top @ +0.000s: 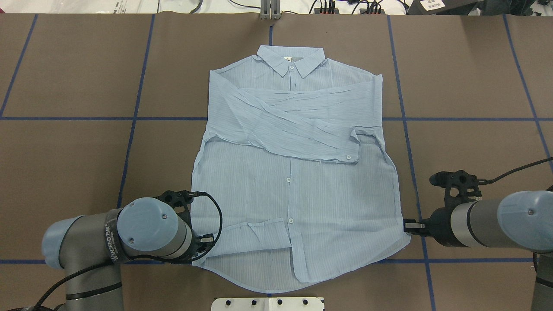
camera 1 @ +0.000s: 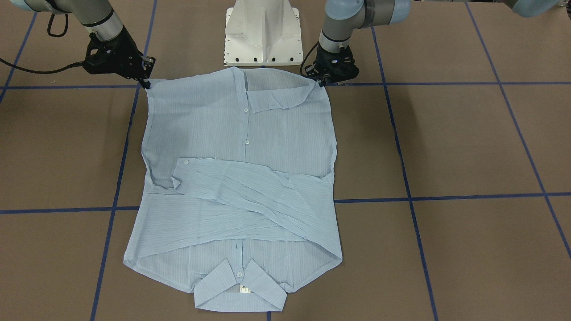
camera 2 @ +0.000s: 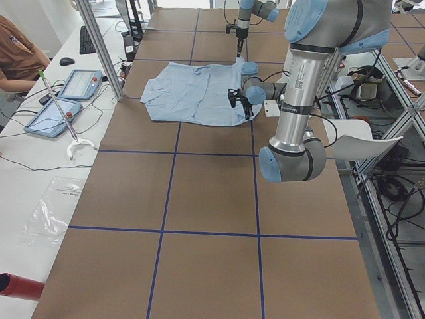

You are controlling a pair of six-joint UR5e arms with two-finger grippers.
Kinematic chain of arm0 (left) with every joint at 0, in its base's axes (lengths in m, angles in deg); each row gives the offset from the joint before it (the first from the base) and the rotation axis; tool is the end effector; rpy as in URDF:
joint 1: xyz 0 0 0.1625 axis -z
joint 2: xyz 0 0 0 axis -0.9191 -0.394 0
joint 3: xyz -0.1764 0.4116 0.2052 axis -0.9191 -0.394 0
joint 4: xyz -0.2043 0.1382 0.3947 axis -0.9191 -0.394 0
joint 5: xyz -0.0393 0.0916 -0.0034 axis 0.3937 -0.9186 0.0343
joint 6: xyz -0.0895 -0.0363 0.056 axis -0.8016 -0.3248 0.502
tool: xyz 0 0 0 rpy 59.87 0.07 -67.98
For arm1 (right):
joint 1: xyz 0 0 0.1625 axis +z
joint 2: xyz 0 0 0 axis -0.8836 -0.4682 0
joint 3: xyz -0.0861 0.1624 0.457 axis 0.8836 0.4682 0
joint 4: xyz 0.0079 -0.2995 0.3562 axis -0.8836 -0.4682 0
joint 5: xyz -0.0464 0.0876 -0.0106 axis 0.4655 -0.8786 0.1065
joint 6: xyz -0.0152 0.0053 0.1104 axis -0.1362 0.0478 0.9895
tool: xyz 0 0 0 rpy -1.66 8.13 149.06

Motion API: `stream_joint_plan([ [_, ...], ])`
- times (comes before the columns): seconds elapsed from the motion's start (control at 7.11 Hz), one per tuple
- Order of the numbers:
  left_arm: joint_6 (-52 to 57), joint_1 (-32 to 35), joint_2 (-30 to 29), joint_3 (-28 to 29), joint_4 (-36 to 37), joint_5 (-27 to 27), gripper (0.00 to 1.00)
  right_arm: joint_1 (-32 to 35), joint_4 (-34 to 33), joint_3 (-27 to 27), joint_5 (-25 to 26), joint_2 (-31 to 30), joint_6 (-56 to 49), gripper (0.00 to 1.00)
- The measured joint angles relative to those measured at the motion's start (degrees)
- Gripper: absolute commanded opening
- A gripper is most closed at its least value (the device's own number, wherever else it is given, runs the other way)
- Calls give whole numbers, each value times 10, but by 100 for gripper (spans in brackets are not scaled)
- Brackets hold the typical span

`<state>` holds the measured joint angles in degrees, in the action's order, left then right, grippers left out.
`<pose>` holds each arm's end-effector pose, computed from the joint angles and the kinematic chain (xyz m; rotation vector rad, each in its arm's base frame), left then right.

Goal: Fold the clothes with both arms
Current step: 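Lift the hem with both grippers and fold it toward the collar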

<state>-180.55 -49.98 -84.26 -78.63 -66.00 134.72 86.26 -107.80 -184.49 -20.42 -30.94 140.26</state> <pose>0.5639 -0.2803 0.3134 -0.1396 0.8390 -0.2191 -0.3840 -0.2873 0.4378 0.0249 -0.9314 0.1322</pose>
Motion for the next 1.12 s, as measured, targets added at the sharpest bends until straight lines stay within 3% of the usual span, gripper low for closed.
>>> stream_joint_plan([
  [0.28, 23, 26, 10, -31, 1, 1, 0, 37, 0, 0, -40, 10, -3, 0],
  [0.7, 43, 60, 7, -33, 0, 6, 0, 81, 0, 5, -84, 34, -4, 0],
  [1.12, 90, 157, -30, -28, 0, 64, 0, 186, -6, 64, -163, 132, -4, 0],
])
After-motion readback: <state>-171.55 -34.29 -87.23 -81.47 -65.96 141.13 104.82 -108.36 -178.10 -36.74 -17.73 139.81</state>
